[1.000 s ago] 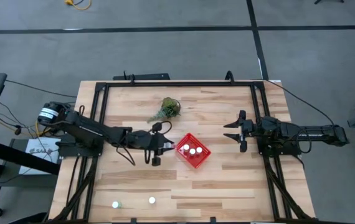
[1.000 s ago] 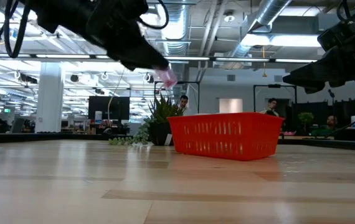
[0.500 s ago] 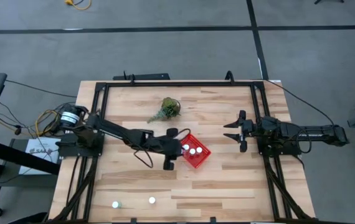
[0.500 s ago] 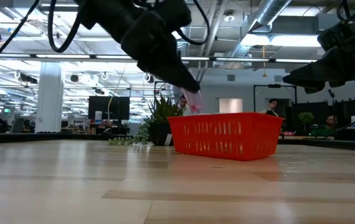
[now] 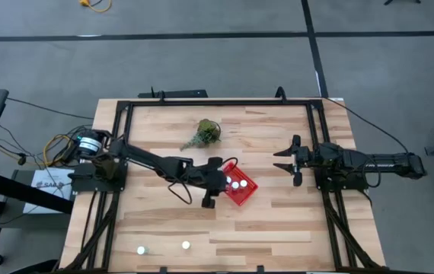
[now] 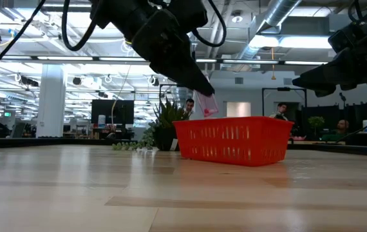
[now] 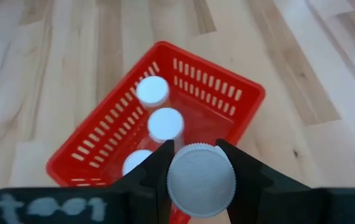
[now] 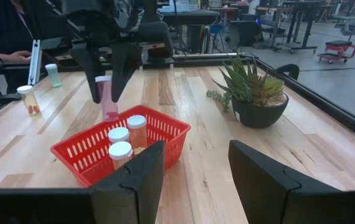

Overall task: Pick and place pill bottles into a basket
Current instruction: Put the pink pill bottle into the red bin

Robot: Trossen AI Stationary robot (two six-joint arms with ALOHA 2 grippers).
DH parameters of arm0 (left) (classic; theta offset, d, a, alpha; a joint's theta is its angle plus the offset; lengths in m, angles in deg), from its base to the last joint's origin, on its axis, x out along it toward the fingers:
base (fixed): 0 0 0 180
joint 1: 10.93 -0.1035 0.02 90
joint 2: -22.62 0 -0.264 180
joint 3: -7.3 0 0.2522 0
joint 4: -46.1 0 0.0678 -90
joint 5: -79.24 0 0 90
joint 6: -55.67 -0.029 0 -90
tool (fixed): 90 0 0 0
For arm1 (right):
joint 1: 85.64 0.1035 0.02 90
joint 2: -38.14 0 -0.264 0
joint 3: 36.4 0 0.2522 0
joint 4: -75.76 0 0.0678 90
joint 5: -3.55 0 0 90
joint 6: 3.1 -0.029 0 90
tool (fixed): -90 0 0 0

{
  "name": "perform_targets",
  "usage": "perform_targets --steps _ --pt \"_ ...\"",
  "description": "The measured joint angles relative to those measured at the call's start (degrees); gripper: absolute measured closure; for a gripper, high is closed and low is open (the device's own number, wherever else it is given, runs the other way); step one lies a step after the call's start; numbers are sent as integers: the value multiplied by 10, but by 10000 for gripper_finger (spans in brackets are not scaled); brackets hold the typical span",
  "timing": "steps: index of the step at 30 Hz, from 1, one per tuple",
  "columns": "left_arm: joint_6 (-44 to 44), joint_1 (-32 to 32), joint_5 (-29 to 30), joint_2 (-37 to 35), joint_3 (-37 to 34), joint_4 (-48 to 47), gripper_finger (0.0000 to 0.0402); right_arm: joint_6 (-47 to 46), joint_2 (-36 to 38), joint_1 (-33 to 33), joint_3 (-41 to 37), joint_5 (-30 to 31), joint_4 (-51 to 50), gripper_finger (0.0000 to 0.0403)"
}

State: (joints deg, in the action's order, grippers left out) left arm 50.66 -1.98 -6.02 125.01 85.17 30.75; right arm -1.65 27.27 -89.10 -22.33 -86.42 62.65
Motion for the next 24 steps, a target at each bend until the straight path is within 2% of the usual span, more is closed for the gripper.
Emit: perform_targets --steps 9,15,17,24 --pt "-15 -9 -16 9 0 28 307 0 0 0 0 0 0 230" --pt "-15 -9 -34 34 7 5 307 0 0 0 0 0 0 230" --pt "-16 -9 -35 57 25 8 307 0 0 0 0 0 0 230" --pt "-42 -9 -42 115 101 -78 307 0 -4 0 0 0 0 230"
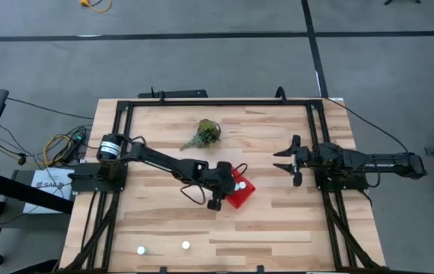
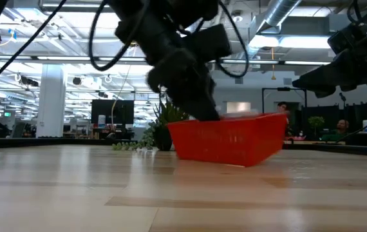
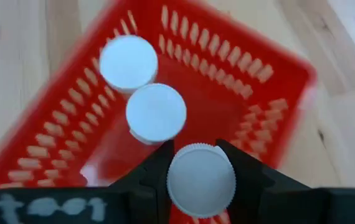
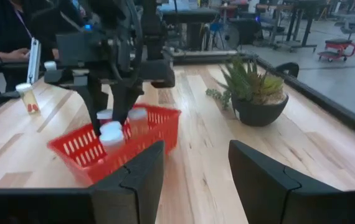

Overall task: Pick and place pill bottles into a basket
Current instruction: Put the pink pill bottle into the red bin, then put the yellow pill bottle into the red bin

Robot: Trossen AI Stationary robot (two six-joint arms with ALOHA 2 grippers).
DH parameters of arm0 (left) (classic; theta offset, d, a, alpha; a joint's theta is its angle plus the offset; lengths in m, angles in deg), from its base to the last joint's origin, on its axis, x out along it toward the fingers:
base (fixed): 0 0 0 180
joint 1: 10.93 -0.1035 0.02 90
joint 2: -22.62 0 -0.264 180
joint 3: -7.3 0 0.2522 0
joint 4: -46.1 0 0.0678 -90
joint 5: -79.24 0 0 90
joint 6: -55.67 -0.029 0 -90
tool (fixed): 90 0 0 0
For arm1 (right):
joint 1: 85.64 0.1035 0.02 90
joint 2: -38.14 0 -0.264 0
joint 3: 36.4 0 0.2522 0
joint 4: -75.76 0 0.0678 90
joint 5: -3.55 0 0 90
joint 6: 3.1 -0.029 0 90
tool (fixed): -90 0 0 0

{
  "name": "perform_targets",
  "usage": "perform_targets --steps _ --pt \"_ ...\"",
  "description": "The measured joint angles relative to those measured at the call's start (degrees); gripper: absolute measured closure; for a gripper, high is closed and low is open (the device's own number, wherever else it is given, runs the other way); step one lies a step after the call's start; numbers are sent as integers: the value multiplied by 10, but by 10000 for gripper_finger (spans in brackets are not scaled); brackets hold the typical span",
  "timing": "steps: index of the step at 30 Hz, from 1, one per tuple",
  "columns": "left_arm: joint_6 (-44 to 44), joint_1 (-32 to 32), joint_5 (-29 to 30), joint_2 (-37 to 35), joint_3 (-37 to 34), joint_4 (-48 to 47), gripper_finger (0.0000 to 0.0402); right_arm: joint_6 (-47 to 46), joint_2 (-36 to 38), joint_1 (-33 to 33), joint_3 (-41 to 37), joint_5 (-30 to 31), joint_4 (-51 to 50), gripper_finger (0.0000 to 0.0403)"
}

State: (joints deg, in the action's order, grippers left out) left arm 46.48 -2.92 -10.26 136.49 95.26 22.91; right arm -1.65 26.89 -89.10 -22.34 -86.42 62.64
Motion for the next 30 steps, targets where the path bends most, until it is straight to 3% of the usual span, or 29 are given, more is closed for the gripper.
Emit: perform_targets --steps 30 --pt "-60 4 0 -11 70 -56 204 0 0 0 0 0 0 230"
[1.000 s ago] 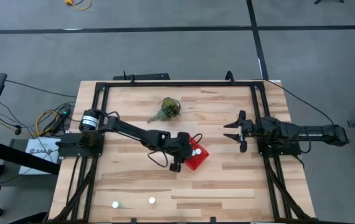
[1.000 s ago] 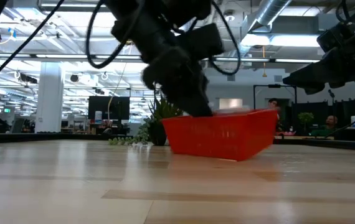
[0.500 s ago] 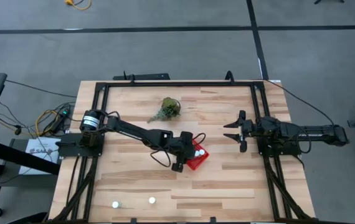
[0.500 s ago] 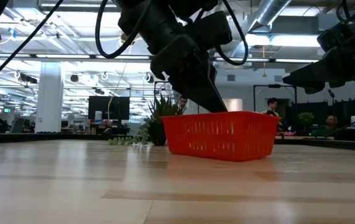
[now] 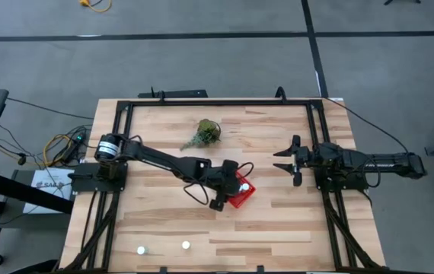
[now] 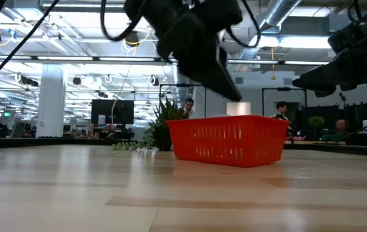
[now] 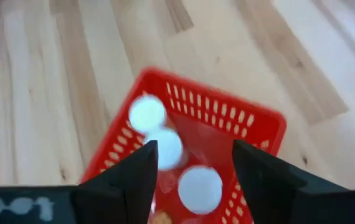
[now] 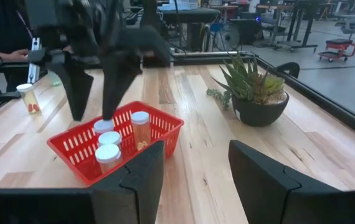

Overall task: Pick and place pill bottles into a basket
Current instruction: Put the yellow pill bottle into the red bin

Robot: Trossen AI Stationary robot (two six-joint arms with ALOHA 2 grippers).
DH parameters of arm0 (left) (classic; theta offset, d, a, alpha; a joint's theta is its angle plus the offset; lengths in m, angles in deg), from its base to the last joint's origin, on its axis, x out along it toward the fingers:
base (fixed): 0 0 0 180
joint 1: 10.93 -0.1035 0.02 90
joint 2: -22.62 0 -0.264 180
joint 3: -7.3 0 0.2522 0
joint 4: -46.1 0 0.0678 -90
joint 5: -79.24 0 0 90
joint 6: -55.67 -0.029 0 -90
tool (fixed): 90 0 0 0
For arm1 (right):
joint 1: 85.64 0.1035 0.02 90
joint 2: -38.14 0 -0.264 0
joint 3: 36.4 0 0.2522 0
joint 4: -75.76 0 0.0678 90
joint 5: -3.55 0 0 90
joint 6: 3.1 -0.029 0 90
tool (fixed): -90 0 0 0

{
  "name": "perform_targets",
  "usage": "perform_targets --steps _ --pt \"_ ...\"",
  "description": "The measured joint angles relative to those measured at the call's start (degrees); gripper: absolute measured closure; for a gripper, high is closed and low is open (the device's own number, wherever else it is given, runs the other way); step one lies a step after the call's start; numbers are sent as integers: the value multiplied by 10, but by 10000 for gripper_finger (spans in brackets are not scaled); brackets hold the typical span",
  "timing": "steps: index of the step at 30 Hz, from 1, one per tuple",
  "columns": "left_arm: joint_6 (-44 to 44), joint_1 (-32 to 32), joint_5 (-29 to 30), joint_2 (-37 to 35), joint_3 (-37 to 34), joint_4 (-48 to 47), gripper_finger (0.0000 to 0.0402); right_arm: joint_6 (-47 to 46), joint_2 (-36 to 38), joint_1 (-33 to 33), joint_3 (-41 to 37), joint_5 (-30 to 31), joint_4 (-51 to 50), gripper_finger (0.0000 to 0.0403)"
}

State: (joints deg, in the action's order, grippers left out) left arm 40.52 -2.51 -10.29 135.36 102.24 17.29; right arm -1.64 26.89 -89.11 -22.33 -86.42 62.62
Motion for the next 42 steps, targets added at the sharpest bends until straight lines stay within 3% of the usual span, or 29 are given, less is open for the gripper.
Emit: perform_targets --steps 5,12,21,29,33,42 --pt "-1 2 -5 -27 18 -44 191 0 0 0 0 0 0 230" --pt "64 46 -26 -68 19 -160 178 0 0 0 0 0 0 230" --pt "133 172 106 -74 18 -211 177 0 0 0 0 0 0 230" --pt "283 268 180 -74 18 -295 177 0 0 0 0 0 0 230" --pt "353 312 182 -74 18 -324 177 0 0 0 0 0 0 230" --pt "424 370 137 -74 18 -318 177 0 0 0 0 0 0 230"
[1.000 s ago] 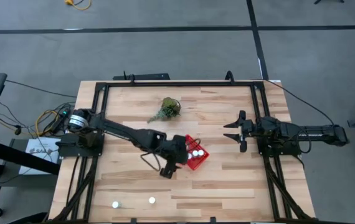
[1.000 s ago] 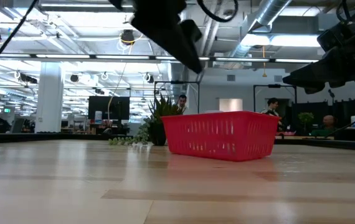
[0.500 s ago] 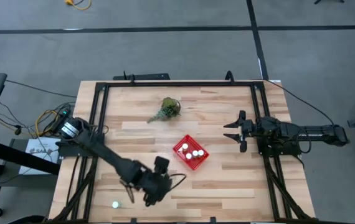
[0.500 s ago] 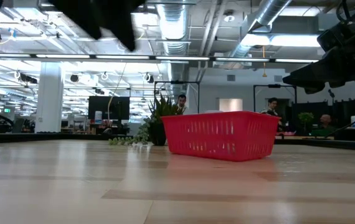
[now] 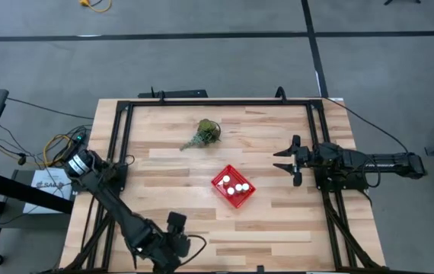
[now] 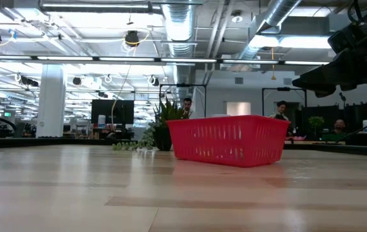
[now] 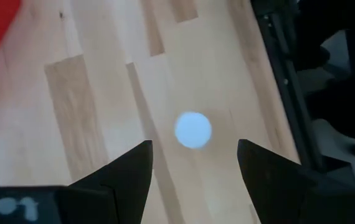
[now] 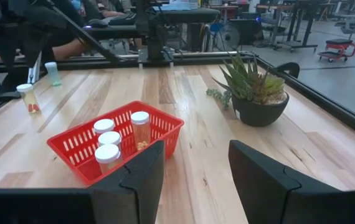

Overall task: Pick and place pill bottles into a basket
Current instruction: Put the yellow pill bottle into the red bin

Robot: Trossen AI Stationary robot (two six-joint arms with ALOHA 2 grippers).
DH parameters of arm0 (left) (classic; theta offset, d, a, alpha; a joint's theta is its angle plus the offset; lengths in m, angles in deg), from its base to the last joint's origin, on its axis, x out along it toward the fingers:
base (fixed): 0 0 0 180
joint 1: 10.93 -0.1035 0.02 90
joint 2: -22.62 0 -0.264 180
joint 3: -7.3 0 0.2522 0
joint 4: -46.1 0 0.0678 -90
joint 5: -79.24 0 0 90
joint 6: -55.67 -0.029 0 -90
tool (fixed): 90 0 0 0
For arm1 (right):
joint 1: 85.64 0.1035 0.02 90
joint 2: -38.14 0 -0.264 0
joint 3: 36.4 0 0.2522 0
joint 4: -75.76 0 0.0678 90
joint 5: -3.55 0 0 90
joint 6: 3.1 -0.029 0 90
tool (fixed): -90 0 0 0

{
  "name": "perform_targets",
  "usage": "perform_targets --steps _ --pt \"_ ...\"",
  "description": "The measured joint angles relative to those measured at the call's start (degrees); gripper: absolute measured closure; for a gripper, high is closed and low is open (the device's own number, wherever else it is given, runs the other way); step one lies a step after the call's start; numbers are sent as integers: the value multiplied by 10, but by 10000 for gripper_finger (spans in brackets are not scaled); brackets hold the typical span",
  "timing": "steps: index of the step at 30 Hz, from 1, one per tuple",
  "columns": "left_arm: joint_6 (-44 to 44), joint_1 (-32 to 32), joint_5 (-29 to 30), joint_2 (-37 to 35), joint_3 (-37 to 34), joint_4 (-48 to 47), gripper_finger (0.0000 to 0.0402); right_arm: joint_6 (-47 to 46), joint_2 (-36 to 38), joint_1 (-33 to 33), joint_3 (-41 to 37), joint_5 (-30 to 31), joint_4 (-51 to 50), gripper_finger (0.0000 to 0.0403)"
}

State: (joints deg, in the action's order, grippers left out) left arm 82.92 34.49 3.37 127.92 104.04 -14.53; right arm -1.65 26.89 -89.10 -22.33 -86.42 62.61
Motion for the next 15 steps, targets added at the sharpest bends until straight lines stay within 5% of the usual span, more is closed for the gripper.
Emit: perform_targets --steps 15 --pt "-35 -19 -10 17 -36 58 177 0 0 0 0 0 0 230"
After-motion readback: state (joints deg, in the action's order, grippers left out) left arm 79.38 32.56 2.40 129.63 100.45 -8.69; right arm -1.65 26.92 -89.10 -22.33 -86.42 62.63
